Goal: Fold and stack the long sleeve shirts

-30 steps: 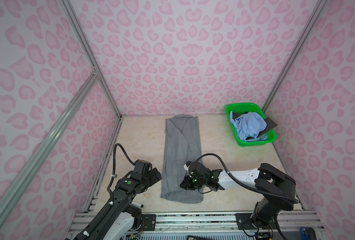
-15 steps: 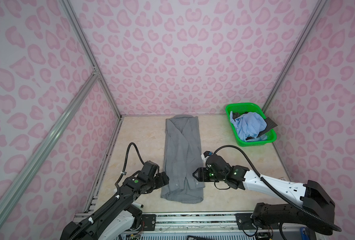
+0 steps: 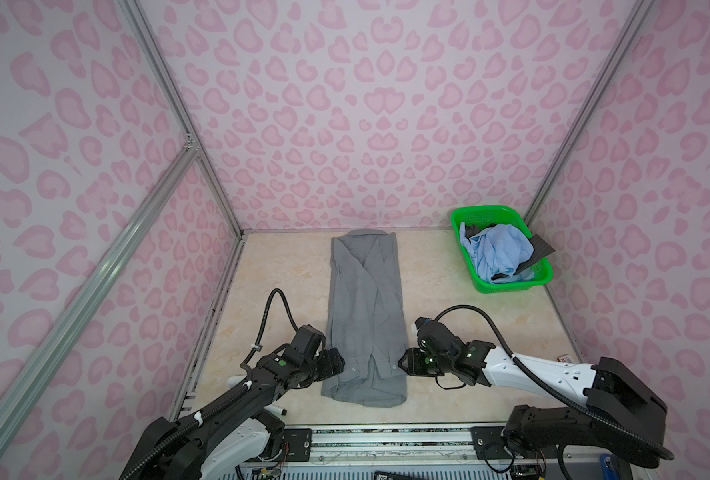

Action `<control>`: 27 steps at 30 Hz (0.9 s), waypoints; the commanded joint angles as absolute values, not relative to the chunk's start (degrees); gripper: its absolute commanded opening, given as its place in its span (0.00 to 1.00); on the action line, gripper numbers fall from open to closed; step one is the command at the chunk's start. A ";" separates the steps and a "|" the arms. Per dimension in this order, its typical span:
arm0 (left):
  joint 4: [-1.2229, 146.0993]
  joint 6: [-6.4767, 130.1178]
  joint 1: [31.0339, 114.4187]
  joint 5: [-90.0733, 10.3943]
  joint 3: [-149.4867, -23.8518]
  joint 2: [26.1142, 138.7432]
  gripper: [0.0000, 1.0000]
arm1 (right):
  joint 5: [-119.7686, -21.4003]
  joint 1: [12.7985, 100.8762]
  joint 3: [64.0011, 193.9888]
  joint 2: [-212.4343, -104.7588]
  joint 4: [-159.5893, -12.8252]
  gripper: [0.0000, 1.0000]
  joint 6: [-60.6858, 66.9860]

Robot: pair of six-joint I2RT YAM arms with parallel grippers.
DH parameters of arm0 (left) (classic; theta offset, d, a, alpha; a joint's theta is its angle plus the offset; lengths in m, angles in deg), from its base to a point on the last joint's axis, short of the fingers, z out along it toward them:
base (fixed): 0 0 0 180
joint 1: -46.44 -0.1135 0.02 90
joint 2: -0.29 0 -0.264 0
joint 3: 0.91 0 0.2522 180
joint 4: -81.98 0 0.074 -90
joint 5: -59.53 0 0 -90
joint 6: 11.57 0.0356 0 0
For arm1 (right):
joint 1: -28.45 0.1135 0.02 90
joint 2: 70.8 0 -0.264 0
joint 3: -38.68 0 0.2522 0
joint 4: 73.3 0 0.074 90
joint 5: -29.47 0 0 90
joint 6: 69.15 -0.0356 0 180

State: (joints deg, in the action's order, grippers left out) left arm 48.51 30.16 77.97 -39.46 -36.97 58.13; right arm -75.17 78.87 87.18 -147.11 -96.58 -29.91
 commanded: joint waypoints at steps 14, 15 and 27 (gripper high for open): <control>51.55 26.67 80.43 -41.24 -31.09 56.98 0.72 | -78.32 83.32 88.20 -148.63 -89.79 0.00 -33.65; 50.97 26.64 80.45 -41.04 -31.10 56.28 0.72 | -78.09 83.83 88.47 -147.79 -89.78 0.00 -34.01; 42.66 30.23 80.39 -37.10 -31.89 51.95 0.92 | -74.63 75.31 84.86 -138.83 -101.45 0.61 -29.53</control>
